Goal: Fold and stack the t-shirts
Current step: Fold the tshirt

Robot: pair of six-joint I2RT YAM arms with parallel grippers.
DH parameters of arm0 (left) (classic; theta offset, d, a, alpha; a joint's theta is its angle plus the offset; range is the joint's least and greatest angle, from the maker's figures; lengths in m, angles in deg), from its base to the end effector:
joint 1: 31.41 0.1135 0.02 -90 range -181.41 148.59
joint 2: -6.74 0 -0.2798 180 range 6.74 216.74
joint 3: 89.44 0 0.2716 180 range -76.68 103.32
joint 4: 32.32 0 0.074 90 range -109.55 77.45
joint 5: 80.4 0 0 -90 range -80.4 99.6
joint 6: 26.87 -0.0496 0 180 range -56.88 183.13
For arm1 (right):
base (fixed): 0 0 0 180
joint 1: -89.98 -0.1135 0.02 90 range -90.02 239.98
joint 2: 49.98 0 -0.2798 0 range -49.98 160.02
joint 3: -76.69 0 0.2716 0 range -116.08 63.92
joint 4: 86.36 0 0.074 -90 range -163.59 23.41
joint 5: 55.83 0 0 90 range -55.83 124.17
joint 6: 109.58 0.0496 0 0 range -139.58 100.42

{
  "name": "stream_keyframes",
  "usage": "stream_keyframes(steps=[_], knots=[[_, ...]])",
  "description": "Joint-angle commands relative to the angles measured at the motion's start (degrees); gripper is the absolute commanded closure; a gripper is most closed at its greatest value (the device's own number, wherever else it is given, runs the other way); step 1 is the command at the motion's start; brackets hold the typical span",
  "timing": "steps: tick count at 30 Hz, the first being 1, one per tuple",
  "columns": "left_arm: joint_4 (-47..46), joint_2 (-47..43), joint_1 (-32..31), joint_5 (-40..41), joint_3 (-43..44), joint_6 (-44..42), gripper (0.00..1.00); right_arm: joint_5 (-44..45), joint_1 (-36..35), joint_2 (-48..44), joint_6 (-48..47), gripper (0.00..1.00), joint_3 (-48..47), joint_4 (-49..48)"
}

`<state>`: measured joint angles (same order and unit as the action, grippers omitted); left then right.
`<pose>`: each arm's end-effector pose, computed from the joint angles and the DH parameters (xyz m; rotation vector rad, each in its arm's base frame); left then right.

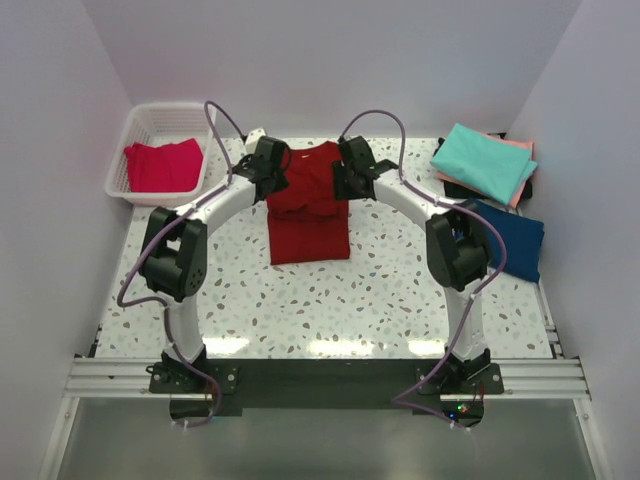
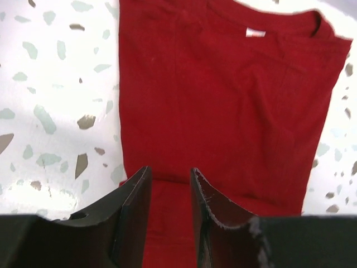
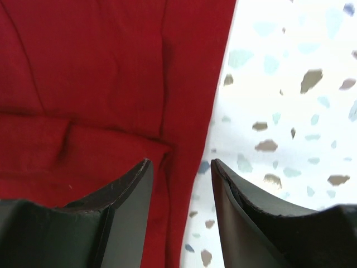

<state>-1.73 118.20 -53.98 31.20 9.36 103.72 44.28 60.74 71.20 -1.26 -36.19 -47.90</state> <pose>0.4455 -0.1654 0.2321 -0.5375 2.2009 -0.1441 0.4560 0.2453 0.2242 -0.1432 2.3743 0.1875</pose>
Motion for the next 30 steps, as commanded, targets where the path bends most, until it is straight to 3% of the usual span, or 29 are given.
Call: stream_keyframes(steps=[1,10,21,30], knots=[[6.33,-3.43,-0.28,-4.29,0.80,-3.15,0.63,-3.15,-0.12,-6.40,-1.01,0.50,3.25,0.59],[13.28,-10.21,-4.50,-3.41,-5.35,-7.38,0.64,-7.21,-2.23,-9.13,-1.89,0.50,7.30,1.82],[12.50,-7.75,-5.91,-6.49,-10.89,-7.20,0.70,-8.17,-5.39,-2.81,-2.33,0.51,3.09,2.87],[10.65,-2.22,-5.03,-7.19,-7.82,-8.96,0.70,-8.53,-7.41,1.77,-1.98,0.52,-0.26,4.63]])
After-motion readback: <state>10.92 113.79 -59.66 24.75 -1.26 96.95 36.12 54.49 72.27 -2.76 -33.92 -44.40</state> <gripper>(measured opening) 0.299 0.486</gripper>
